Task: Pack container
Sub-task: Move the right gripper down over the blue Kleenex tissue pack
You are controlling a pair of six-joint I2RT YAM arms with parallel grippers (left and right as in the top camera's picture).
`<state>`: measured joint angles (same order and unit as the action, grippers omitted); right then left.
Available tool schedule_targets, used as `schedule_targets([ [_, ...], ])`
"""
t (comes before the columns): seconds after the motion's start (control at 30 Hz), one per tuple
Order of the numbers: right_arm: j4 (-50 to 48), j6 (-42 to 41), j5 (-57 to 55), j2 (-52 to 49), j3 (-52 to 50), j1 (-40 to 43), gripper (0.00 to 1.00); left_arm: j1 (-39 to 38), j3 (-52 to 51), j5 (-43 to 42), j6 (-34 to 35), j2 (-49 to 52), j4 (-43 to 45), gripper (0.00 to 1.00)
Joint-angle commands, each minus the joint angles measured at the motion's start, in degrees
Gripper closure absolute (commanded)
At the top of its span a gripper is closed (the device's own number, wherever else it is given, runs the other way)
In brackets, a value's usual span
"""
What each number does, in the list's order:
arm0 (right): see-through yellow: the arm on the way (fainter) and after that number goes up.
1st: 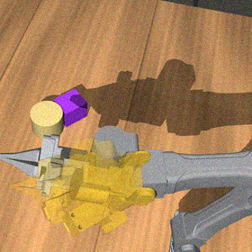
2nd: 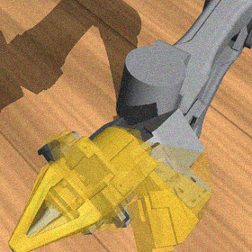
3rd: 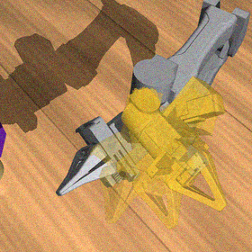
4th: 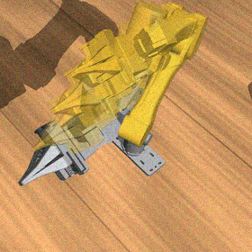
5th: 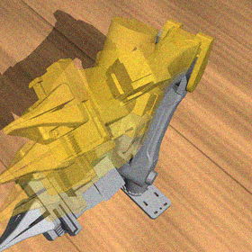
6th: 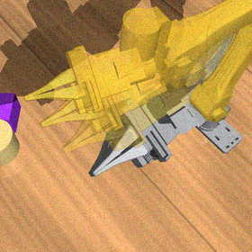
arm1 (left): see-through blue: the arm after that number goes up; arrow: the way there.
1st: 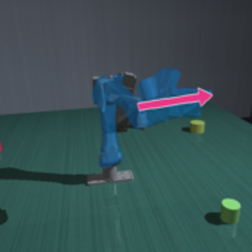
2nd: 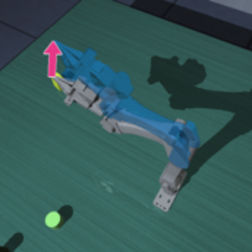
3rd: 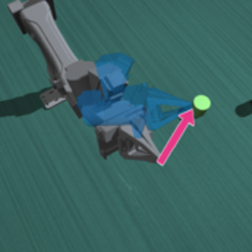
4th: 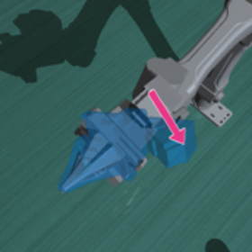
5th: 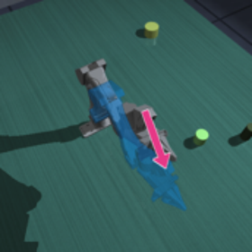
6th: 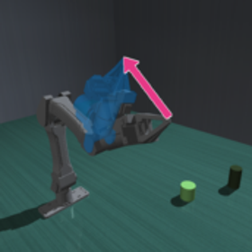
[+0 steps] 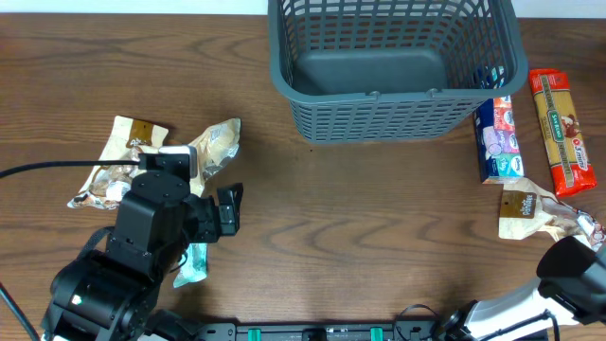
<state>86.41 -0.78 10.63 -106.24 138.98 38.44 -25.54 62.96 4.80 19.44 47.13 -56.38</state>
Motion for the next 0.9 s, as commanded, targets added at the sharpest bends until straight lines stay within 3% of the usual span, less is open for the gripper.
schedule_targets([
  [0.0, -2.27, 2.6, 2.58, -2.95, -6.62, -0.31, 0.01, 0.24, 1.03, 2.38, -0.37, 0.04, -0.59, 0.01],
  [0.13, -6.16, 11.61, 8.31, -5.01, -12.87, -1.95, 0.01, 0.24, 1.03, 5.03, -0.37, 0.09, -0.59, 0.01],
  [0.3, -8.24, 22.51, 6.95, -6.27, -16.9, -4.44, 0.01, 0.24, 1.03, 5.51, -0.39, 0.13, -0.57, 0.01],
  [0.6, -9.66, 25.75, -3.91, -9.81, -17.22, -7.67, 0.01, 0.24, 1.03, 6.62, -0.35, 0.46, -0.59, 0.01],
  [0.87, -10.64, 27.21, -3.91, -18.34, -17.22, -8.83, 0.01, 0.24, 1.03, 6.62, -0.35, 0.44, -0.61, 0.01],
])
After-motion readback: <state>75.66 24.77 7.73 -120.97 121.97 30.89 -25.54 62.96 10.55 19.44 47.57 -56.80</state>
